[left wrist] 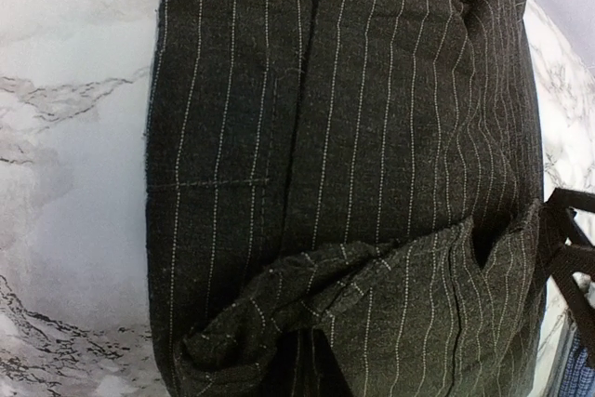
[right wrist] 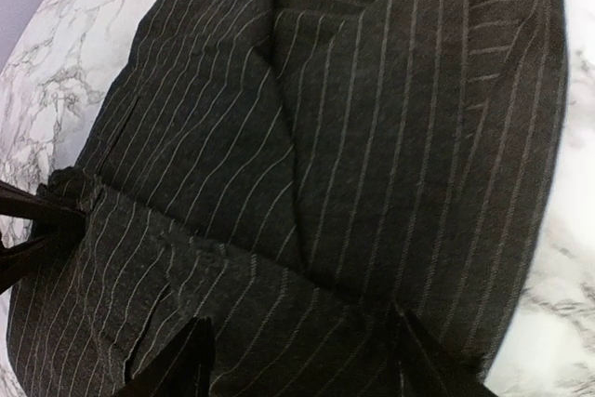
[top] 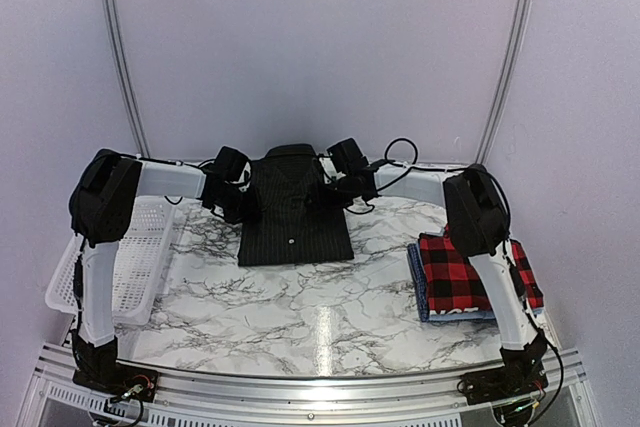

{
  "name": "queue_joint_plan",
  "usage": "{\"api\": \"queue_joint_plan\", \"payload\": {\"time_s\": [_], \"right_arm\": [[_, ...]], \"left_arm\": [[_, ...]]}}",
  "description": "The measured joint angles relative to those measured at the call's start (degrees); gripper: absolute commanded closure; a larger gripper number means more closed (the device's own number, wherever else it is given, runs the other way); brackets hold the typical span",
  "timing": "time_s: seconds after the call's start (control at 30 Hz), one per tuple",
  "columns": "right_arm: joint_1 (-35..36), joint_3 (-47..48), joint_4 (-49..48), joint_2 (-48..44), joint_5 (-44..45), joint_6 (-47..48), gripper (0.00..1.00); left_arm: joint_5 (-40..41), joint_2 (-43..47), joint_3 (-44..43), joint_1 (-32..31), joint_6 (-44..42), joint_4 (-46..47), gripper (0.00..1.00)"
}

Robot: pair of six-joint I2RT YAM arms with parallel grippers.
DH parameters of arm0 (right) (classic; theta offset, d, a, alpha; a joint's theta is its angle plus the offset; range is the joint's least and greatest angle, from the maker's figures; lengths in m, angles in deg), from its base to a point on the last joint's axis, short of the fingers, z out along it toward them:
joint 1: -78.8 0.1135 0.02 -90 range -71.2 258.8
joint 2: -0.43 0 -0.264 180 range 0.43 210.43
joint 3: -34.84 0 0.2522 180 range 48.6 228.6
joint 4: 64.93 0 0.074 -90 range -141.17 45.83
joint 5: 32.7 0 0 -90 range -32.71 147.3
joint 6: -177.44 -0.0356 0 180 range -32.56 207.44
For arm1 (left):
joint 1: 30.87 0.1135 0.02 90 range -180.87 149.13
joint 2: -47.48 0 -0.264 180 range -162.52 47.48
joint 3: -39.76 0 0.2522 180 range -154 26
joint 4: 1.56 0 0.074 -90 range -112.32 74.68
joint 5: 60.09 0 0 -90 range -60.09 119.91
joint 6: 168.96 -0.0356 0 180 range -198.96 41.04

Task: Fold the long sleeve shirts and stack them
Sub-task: Smooth out the 2/3-rectangle-folded shirt at the center of the board.

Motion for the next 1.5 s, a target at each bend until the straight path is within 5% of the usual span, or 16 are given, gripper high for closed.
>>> {"api": "queue_joint_plan", "payload": {"time_s": [0.2, 0.53, 0.73, 1.13, 1.5], "right_arm": [[-1.42, 1.77, 1.95, -1.22, 3.10, 2.34, 0.39], [1.14, -13.53, 0.59, -15.80, 5.42, 2.14, 0.56], [2.12, -13.68, -0.15, -13.11, 4.61, 0.94, 0.58], [2.12, 0.35, 4.04, 0.83, 6.95, 1.18, 0.30], [2.95, 8.15, 9.97, 4.09, 16.02, 2.62, 0.22]], "left_arm": [[0.72, -0.24, -0.70, 0.07, -0.70, -0.92, 0.95], [1.20, -0.24, -0.74, 0.17, -1.18, -1.38, 0.96], [1.18, -0.57, -1.33, 0.31, -1.18, -1.60, 0.96], [0.98, -0.81, -1.60, 0.35, -1.18, -1.81, 0.96], [0.35, -0.98, -2.47, 0.39, -1.18, -2.23, 0.96]]}}
